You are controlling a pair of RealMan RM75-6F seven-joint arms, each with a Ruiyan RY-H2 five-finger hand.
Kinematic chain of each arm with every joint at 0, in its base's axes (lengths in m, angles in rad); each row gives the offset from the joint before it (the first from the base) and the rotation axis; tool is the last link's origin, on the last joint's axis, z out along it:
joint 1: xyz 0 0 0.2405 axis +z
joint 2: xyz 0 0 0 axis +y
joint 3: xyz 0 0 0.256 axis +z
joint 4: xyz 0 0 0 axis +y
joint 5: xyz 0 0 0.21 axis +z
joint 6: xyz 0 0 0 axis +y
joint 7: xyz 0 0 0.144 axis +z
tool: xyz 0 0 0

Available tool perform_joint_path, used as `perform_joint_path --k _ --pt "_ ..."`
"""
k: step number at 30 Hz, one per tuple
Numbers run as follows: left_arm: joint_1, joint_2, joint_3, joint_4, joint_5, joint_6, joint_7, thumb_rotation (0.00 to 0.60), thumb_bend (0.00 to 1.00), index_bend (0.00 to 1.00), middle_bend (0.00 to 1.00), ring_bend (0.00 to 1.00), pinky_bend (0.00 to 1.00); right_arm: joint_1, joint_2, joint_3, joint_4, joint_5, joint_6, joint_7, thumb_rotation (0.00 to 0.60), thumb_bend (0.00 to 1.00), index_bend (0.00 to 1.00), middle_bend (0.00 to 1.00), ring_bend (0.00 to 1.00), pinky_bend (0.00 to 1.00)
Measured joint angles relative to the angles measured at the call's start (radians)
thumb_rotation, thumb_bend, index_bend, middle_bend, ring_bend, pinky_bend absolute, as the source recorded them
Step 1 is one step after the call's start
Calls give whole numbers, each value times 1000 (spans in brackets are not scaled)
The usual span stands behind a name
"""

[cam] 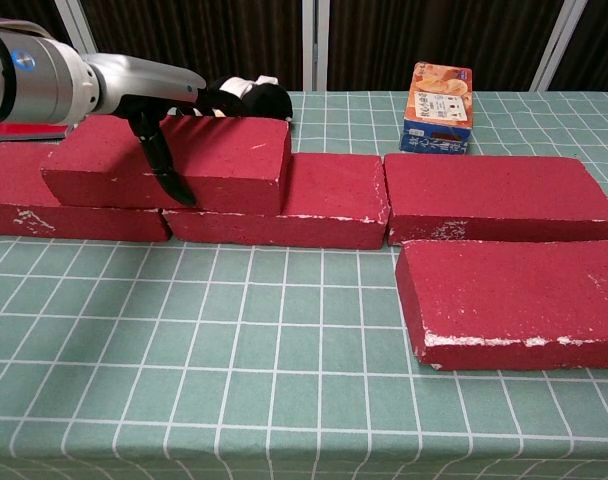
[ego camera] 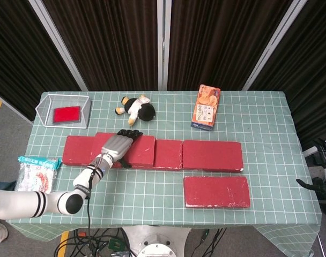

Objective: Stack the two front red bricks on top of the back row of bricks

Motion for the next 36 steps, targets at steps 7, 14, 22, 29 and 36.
perform_joint_path --k 7,14,22,29,36 --pt "15 13 -13 -20 53 12 -32 600 39 6 0 0 0 -4 8 1 -7 -4 10 1 600 0 0 0 0 0" --pt "23 47 -18 -68 63 37 -31 600 33 4 0 0 0 -6 21 0 -24 -18 25 -9 600 0 0 0 0 0" --pt "77 180 20 -245 108 146 8 600 27 5 0 0 0 3 43 -18 -47 -70 25 -44 600 0 0 0 0 0" --pt "258 250 113 -319 356 429 19 600 27 17 0 0 0 10 67 -53 -90 -131 20 -143 600 0 0 0 0 0" --pt "522 290 213 -265 603 616 -107 600 20 17 0 0 0 29 118 -111 -213 -208 -38 -275 600 0 0 0 0 0"
